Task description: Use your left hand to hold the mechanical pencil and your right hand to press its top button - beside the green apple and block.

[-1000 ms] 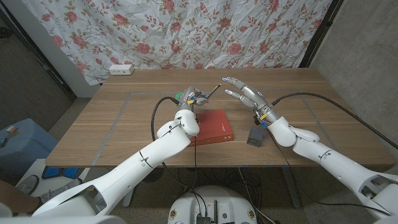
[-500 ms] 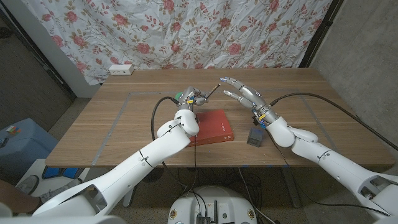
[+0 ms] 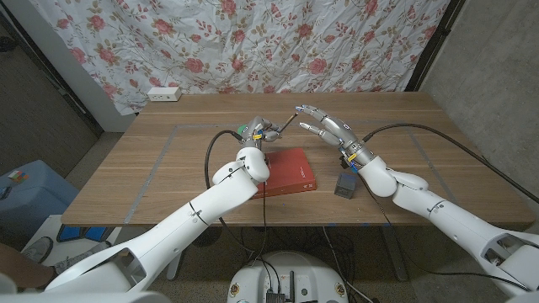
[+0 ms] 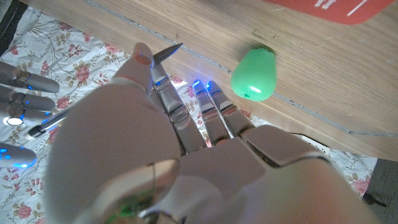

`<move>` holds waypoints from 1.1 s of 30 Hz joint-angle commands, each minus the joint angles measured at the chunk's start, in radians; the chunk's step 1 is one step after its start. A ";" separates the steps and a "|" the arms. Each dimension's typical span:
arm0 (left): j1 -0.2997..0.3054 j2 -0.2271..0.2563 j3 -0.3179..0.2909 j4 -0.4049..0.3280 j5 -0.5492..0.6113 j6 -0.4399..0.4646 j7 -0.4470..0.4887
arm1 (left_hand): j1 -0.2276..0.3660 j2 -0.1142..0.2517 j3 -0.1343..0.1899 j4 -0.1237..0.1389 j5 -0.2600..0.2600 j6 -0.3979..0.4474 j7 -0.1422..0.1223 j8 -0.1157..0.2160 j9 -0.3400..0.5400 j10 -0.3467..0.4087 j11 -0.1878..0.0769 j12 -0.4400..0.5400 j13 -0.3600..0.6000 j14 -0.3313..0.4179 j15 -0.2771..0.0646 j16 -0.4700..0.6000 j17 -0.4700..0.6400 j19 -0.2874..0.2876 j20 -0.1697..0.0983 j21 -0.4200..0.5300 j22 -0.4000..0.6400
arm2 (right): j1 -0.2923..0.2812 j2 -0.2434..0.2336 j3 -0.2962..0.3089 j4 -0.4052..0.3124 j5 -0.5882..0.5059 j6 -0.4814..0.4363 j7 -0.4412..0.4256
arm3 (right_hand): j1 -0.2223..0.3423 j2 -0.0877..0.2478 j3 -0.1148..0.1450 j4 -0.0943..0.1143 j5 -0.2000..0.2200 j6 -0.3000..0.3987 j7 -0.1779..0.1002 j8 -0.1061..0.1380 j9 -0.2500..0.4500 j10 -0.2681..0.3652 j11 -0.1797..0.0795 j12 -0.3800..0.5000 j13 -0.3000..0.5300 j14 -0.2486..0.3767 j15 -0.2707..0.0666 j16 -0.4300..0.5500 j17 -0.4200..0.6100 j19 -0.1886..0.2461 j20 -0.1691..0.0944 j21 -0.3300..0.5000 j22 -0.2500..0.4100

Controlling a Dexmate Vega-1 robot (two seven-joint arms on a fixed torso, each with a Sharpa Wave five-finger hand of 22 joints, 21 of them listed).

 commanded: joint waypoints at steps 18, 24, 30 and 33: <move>0.011 -0.002 0.003 -0.010 0.004 0.002 0.016 | 0.005 0.010 -0.004 -0.001 0.006 0.008 0.002 0.008 0.004 0.030 -0.018 0.005 0.005 0.006 -0.164 -0.001 0.003 0.010 -0.041 0.004 0.003 | 0.000 -0.003 -0.009 0.006 0.015 0.006 0.015 | -0.010 -0.003 0.001 -0.003 0.005 -0.004 0.001 -0.006 0.002 -0.004 -0.002 0.003 0.001 -0.001 -0.001 0.001 0.006 -0.006 -0.001 -0.002 0.004; 0.010 0.001 0.002 -0.010 0.005 -0.002 0.013 | 0.005 0.010 -0.005 -0.002 0.006 0.009 0.002 0.007 0.003 0.031 -0.019 0.006 0.005 0.005 -0.163 -0.002 0.003 0.010 -0.041 0.004 0.003 | -0.001 -0.003 -0.010 0.004 0.017 0.007 0.021 | -0.011 -0.003 0.001 -0.003 0.005 -0.003 0.001 -0.006 0.002 -0.004 -0.002 0.004 0.000 -0.002 -0.002 0.001 0.007 -0.006 -0.003 -0.001 0.004; 0.010 -0.001 0.001 -0.009 0.005 -0.001 0.012 | 0.005 0.011 -0.005 -0.002 0.007 0.008 0.003 0.007 0.003 0.030 -0.019 0.005 0.005 0.006 -0.164 -0.001 0.003 0.009 -0.040 0.004 0.003 | 0.002 0.002 -0.014 0.012 0.025 0.014 0.032 | -0.011 -0.003 0.001 -0.003 0.005 -0.002 0.001 -0.006 0.002 -0.004 -0.001 0.004 0.000 -0.001 -0.004 0.001 0.007 -0.006 -0.004 -0.001 0.004; 0.010 0.000 0.001 -0.008 0.005 -0.004 0.011 | 0.006 0.011 -0.005 -0.002 0.007 0.009 0.002 0.007 0.003 0.031 -0.019 0.005 0.005 0.006 -0.164 -0.001 0.003 0.009 -0.041 0.004 0.003 | 0.004 0.009 -0.016 0.020 0.029 0.019 0.033 | -0.012 -0.003 0.002 -0.003 0.005 -0.002 0.001 -0.006 0.002 -0.005 -0.002 0.004 0.000 -0.002 -0.005 0.001 0.007 -0.006 -0.003 -0.001 0.004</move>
